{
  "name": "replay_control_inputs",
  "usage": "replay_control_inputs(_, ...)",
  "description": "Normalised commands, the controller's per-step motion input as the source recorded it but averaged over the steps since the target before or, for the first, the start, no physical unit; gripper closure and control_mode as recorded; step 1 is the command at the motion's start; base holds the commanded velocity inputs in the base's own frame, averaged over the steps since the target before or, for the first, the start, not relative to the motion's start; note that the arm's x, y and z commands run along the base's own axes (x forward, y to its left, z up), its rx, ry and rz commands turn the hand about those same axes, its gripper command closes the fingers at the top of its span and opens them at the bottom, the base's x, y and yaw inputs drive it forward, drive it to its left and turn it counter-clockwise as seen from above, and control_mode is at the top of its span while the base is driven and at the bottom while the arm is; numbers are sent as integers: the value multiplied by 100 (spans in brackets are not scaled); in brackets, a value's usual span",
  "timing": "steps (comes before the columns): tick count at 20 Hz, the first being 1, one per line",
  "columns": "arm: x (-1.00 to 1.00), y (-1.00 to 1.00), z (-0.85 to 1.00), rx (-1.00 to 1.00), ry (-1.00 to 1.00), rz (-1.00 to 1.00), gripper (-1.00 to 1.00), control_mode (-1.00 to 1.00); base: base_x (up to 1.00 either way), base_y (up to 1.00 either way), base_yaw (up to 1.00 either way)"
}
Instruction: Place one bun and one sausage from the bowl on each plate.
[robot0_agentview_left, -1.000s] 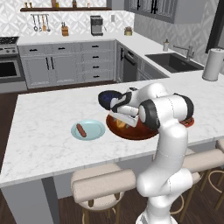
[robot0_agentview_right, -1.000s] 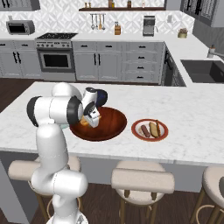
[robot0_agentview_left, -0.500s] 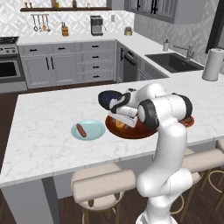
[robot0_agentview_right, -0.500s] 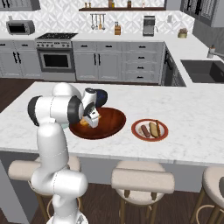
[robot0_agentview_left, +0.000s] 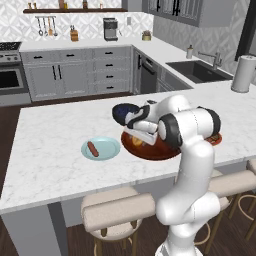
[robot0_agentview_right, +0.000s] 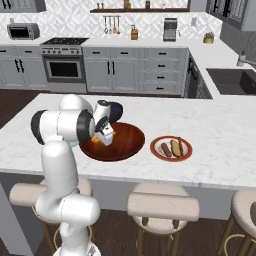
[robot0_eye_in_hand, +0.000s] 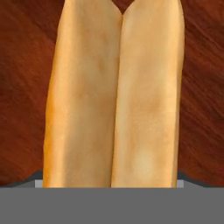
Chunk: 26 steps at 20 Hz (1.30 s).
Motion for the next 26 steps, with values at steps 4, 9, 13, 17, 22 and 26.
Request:
replay_control_inputs(4, -19, 0, 72, 1, 0, 2, 100, -100, 0, 0, 0)
replay_control_inputs(9, -20, 5, 100, 0, 0, 5, 100, -100, 0, 0, 0)
replay_control_inputs(13, -37, 43, 95, -2, -7, 15, 100, -100, 0, 0, 0)
replay_control_inputs(17, -34, 71, 74, -7, -5, 26, 100, -100, 0, 0, 0)
replay_control_inputs(22, -16, 84, 41, -15, 0, 35, 100, -100, 0, 0, 0)
replay_control_inputs(26, -4, 68, 0, -8, 0, 34, 100, -100, 0, 0, 0)
